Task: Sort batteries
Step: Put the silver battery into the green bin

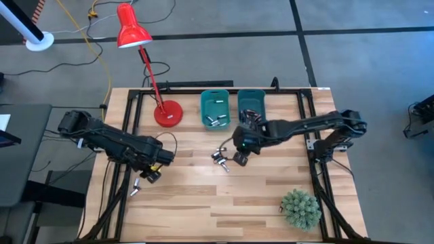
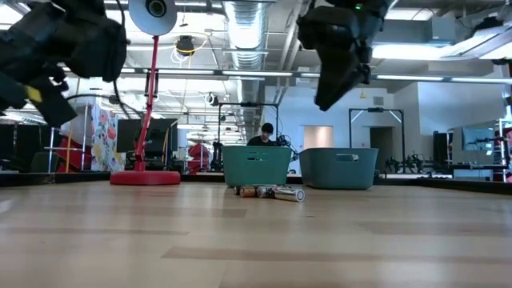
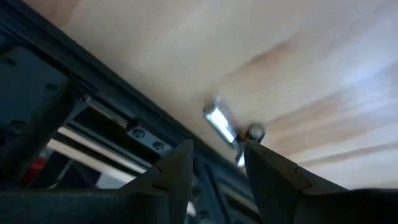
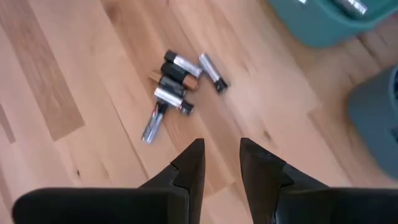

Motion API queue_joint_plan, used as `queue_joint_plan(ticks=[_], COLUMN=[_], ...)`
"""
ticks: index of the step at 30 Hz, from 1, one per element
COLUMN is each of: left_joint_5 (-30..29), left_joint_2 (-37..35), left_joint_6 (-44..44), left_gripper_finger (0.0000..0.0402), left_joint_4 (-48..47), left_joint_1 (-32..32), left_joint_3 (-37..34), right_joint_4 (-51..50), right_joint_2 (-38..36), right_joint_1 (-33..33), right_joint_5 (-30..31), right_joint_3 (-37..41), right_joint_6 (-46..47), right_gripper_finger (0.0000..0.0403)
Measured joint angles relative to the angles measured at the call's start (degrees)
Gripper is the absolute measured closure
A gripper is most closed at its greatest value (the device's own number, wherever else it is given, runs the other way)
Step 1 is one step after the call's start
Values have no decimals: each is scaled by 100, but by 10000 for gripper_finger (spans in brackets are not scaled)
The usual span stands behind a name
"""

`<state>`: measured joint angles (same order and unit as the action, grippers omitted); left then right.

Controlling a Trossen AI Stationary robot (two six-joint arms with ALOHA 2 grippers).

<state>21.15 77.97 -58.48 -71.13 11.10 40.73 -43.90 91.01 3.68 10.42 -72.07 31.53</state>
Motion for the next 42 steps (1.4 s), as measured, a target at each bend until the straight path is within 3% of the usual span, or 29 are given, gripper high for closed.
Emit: queue_joint_plan(ticks=[12, 17, 25, 42], left_joint_5=[438, 448, 429, 580], left_joint_2=[1745, 2149, 2326, 2326], left_joint_6=[1747, 2210, 2889, 2718], left_gripper_finger=[260, 260, 260, 260], left_joint_4=[86, 118, 339, 810], left_joint_1=[214, 214, 207, 203], left_joint_3=[157, 212, 200, -351], right_joint_4=[147, 267, 369, 438], right_joint_2=[12, 12, 12, 12], right_joint_1=[385, 393, 393, 328], right_joint_5=[24, 23, 23, 23], right_joint_3=[324, 323, 323, 323], right_joint_6=[359, 408, 408, 406], right_gripper_finger=[286, 286, 286, 286])
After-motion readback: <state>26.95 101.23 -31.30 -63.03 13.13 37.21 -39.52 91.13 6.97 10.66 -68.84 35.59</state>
